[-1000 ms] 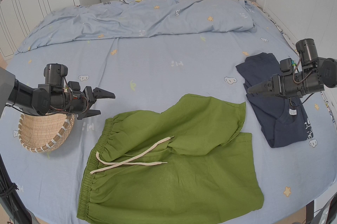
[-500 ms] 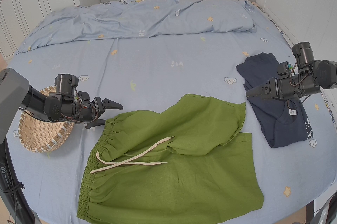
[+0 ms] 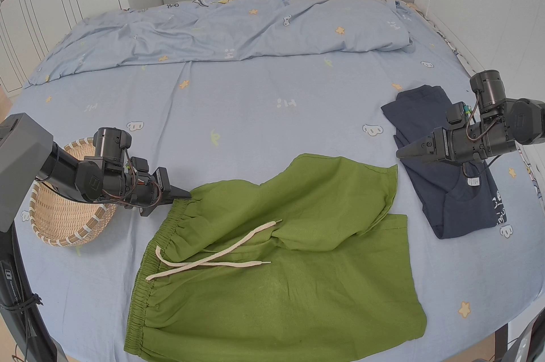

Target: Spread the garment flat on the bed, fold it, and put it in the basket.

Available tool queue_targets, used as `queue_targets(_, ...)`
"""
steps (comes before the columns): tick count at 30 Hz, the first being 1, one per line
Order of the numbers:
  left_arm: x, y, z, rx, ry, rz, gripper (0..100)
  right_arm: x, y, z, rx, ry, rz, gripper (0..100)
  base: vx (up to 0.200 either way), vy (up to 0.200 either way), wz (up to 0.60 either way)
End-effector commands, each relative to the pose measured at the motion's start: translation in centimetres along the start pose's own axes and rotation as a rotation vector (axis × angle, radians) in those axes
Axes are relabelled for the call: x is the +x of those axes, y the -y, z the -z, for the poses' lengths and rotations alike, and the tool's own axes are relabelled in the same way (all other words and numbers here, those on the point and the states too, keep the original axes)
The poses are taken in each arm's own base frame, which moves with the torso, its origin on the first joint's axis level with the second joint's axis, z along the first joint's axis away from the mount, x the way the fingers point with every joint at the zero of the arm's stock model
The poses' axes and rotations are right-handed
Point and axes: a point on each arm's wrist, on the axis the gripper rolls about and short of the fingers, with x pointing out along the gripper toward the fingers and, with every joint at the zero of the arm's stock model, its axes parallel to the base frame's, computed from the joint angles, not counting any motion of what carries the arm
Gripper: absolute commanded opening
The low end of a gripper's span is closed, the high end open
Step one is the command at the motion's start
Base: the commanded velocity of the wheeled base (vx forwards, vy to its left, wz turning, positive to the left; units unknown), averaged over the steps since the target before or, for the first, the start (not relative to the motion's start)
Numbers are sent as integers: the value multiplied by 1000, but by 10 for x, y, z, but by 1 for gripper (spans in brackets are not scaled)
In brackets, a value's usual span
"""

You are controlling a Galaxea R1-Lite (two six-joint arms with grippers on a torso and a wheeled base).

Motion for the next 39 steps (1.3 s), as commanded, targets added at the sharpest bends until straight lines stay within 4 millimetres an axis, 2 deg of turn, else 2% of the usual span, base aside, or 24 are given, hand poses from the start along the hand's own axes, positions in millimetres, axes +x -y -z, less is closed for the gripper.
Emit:
queue_targets(1,-1,-1,-2,1,11,-1,0,0,0,0,1,-3,-1,100,0,0,0)
queue_targets(9,-22,2,-15,11,80,5,0,6,6,-1,10,-7,5,100,0,0,0)
queue_targets(15,-40,7,-22,24,131,11,0,10,23,-13,25,17,20,100,0,0,0)
queue_targets(18,-42,10,-22,31,136,14,0,27,36,-25,33,18,23,100,0,0,0)
queue_targets(19,-42,10,-22,31,136,14,0,27,36,-25,33,18,23,100,0,0,0)
queue_targets(23,-42,9,-23,30,138,12,0,52,51,-22,61,-35,32,100,0,0,0)
queue_targets(29,-42,9,-23,32,138,12,0,72,49,-16,63,-79,13,100,0,0,0)
queue_targets(31,-42,9,-23,32,138,12,0,84,50,-10,69,-108,8,100,0,0,0)
queue_targets(39,-40,7,-23,31,135,7,0,92,40,-6,57,-133,-9,100,0,0,0)
